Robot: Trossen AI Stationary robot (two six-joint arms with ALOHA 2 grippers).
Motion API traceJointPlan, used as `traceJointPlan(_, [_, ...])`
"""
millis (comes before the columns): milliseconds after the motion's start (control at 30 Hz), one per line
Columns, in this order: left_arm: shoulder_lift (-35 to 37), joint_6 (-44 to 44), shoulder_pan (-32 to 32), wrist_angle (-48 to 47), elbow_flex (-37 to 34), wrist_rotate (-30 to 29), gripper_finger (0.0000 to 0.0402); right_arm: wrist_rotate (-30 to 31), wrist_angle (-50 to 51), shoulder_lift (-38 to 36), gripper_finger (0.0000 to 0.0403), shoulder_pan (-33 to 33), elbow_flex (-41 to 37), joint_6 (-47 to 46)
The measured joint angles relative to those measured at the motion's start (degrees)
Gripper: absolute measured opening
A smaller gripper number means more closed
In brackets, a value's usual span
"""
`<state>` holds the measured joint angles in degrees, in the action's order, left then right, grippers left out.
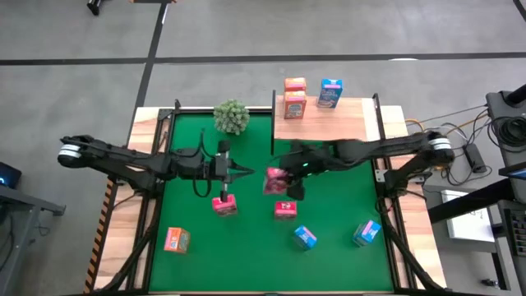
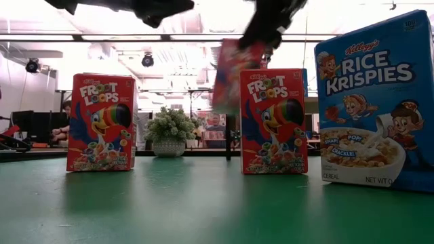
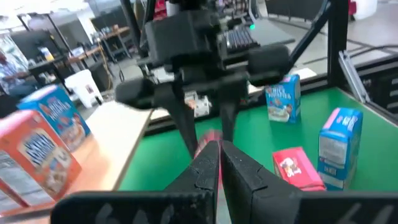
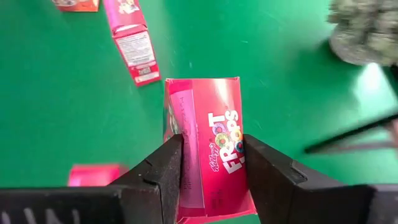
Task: Stack cereal on shelf
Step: Put the top red cereal box on the shelf
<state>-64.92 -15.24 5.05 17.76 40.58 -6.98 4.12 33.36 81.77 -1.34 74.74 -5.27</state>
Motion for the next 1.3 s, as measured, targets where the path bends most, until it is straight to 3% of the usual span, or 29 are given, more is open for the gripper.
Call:
traceJointPlan(200, [2.95,-0.35,-0.01,-0.95,0.02,0.0,0.0,7.08,13.33,-11.91,0.0144,1.4,0.0,-3.09])
traceJointPlan(400, [3.07,-0.98,0.01,-1.2,0.02,0.0,0.0,22.03,27.45,-22.25,0.0144,4.63,0.0,-10.35])
traceJointPlan(500, [2.9,-2.05,0.01,-1.29,0.02,0.0,0.0,26.0,32.54,-25.87,0.0144,7.15,0.0,-12.99])
traceJointPlan(933, [2.86,-5.53,-0.06,-0.77,0.02,-0.02,0.0,27.14,35.29,-29.5,0.0144,21.09,-0.26,-8.38])
traceJointPlan(1300, [2.88,-5.51,-0.03,-2.37,0.02,-0.03,0.0,26.9,35.35,-26.36,0.0159,24.47,-0.39,-10.26])
